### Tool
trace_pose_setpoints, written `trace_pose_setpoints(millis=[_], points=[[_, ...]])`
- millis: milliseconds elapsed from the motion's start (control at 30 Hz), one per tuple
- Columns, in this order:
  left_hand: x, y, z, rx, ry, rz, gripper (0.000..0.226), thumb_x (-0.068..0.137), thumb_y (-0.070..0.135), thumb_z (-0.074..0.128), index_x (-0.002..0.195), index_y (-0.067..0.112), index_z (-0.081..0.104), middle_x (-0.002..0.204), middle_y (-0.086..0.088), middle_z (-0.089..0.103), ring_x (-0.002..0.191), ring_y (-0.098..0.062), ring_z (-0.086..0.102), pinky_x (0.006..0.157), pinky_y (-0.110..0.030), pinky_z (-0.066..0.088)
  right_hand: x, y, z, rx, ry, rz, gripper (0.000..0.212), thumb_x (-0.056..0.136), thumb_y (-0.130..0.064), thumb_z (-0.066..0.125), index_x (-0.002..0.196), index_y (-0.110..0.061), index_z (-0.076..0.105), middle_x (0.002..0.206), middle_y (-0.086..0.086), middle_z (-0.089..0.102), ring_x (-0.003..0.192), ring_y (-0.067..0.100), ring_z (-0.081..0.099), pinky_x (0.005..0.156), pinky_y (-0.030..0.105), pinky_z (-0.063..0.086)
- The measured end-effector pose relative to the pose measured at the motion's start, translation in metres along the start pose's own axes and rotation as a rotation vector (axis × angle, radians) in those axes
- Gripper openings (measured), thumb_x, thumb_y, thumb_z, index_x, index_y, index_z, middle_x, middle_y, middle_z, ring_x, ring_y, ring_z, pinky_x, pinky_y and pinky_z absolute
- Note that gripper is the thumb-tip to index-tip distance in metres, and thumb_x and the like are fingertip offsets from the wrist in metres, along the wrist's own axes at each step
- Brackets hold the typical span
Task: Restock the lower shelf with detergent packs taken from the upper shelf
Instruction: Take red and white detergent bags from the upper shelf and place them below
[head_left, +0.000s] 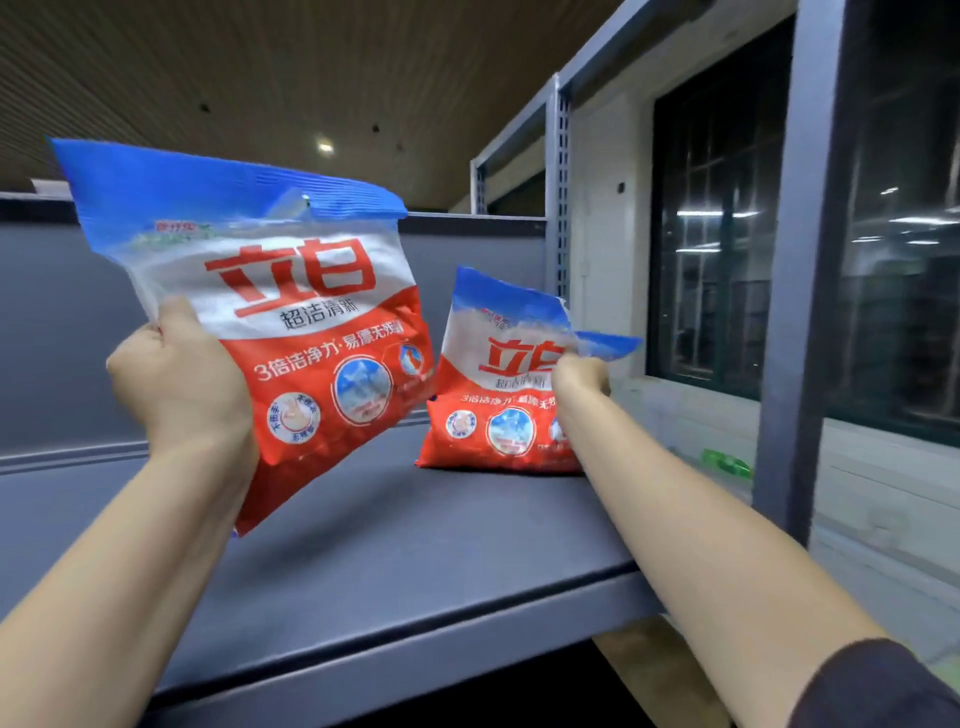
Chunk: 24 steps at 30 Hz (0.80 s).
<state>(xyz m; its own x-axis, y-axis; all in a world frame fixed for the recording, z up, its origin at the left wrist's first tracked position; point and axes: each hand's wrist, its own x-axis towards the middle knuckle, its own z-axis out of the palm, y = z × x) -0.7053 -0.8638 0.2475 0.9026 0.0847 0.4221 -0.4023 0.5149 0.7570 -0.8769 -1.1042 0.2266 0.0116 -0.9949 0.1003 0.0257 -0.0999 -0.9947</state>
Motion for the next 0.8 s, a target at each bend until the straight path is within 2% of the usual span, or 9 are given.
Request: trace_pose_setpoints(millis=[67, 167, 267, 400, 467, 533, 633, 700, 800], points=[[-0.002, -0.002, 0.010, -0.021, 0.015, -0.053, 0.026, 0.080, 0.034, 0.046, 0.058, 0.025, 0.034, 0.063, 0.007, 0.038, 0.059, -0.014, 0.033, 0.056, -0.030, 0.029, 0.010, 0.009, 0.008, -0.337, -0.002, 0.042, 0.071, 0.090, -0.036, 0.056, 0.144, 0.001, 0.028, 0.145, 0.018, 0.040, 0.131, 0.036, 0.040, 0.103, 0.041, 0.037], [-0.007, -0.001, 0.029, -0.058, 0.027, -0.164, 0.025, 0.089, 0.022, 0.045, 0.064, 0.021, 0.041, 0.067, 0.009, 0.044, 0.063, -0.012, 0.041, 0.057, -0.026, 0.033, 0.015, 0.019, 0.005, -0.667, -0.031, -0.001, 0.096, 0.085, -0.044, 0.061, 0.150, 0.000, 0.005, 0.152, 0.016, 0.029, 0.138, 0.033, 0.028, 0.111, 0.043, 0.029], [-0.009, -0.009, 0.051, 0.027, 0.028, -0.269, 0.016, 0.097, 0.023, 0.039, 0.091, 0.016, 0.051, 0.083, 0.000, 0.048, 0.085, -0.016, 0.042, 0.065, -0.027, 0.035, 0.013, 0.020, -0.008, -0.814, -0.150, -0.154, 0.071, 0.085, -0.043, 0.057, 0.144, -0.010, 0.034, 0.144, 0.012, 0.043, 0.130, 0.032, 0.042, 0.107, 0.040, 0.038], [-0.020, -0.029, 0.081, 0.017, -0.031, -0.508, 0.040, 0.100, 0.024, 0.034, 0.135, 0.008, 0.047, 0.129, -0.007, 0.055, 0.094, -0.015, 0.046, 0.049, -0.018, 0.041, 0.003, 0.017, -0.026, -0.863, -0.396, -0.334, 0.049, 0.084, -0.035, 0.061, 0.129, -0.015, 0.055, 0.133, 0.007, 0.057, 0.118, 0.025, 0.054, 0.103, 0.036, 0.043], [-0.025, -0.039, 0.097, 0.128, -0.002, -0.525, 0.039, 0.099, 0.016, 0.037, 0.136, 0.004, 0.044, 0.135, -0.009, 0.051, 0.111, -0.019, 0.053, 0.077, -0.022, 0.049, -0.003, 0.020, -0.033, -0.831, -0.487, -0.365, 0.059, 0.079, -0.034, 0.070, 0.131, -0.013, 0.053, 0.134, 0.007, 0.055, 0.119, 0.023, 0.053, 0.105, 0.035, 0.041], [-0.027, -0.053, 0.109, 0.262, -0.004, -0.569, 0.043, 0.099, 0.017, 0.039, 0.140, 0.003, 0.037, 0.144, -0.011, 0.042, 0.130, -0.024, 0.044, 0.103, -0.031, 0.036, -0.009, 0.024, -0.040, -0.869, -0.491, -0.363, 0.082, 0.074, -0.037, 0.076, 0.141, -0.009, 0.039, 0.143, 0.009, 0.043, 0.126, 0.024, 0.046, 0.107, 0.032, 0.037], [-0.041, -0.069, 0.110, 0.859, -0.351, -0.352, 0.082, 0.092, 0.029, 0.054, 0.152, 0.007, 0.003, 0.160, -0.010, -0.001, 0.146, -0.032, 0.008, 0.117, -0.042, 0.010, -0.016, 0.031, -0.044, -1.029, -0.450, -0.388, 0.076, 0.079, -0.029, 0.071, 0.140, -0.005, 0.032, 0.143, 0.012, 0.039, 0.122, 0.027, 0.048, 0.096, 0.033, 0.043], [-0.046, -0.080, 0.105, 1.112, -0.550, -0.170, 0.095, 0.083, 0.052, 0.061, 0.153, 0.019, 0.005, 0.159, -0.007, -0.016, 0.146, -0.034, -0.006, 0.118, -0.048, 0.002, -0.019, 0.033, -0.044, -1.028, -0.445, -0.422, 0.050, 0.083, -0.021, 0.064, 0.126, -0.007, 0.043, 0.126, 0.012, 0.053, 0.107, 0.027, 0.055, 0.084, 0.032, 0.046], [-0.045, -0.087, 0.091, 1.288, -0.706, -0.044, 0.114, 0.064, 0.084, 0.053, 0.152, 0.028, 0.009, 0.158, -0.009, -0.021, 0.144, -0.034, -0.021, 0.114, -0.055, -0.008, -0.019, 0.031, -0.046, -0.944, -0.487, -0.403, 0.040, 0.084, -0.017, 0.062, 0.120, -0.009, 0.046, 0.115, 0.012, 0.055, 0.097, 0.026, 0.056, 0.078, 0.032, 0.046]])
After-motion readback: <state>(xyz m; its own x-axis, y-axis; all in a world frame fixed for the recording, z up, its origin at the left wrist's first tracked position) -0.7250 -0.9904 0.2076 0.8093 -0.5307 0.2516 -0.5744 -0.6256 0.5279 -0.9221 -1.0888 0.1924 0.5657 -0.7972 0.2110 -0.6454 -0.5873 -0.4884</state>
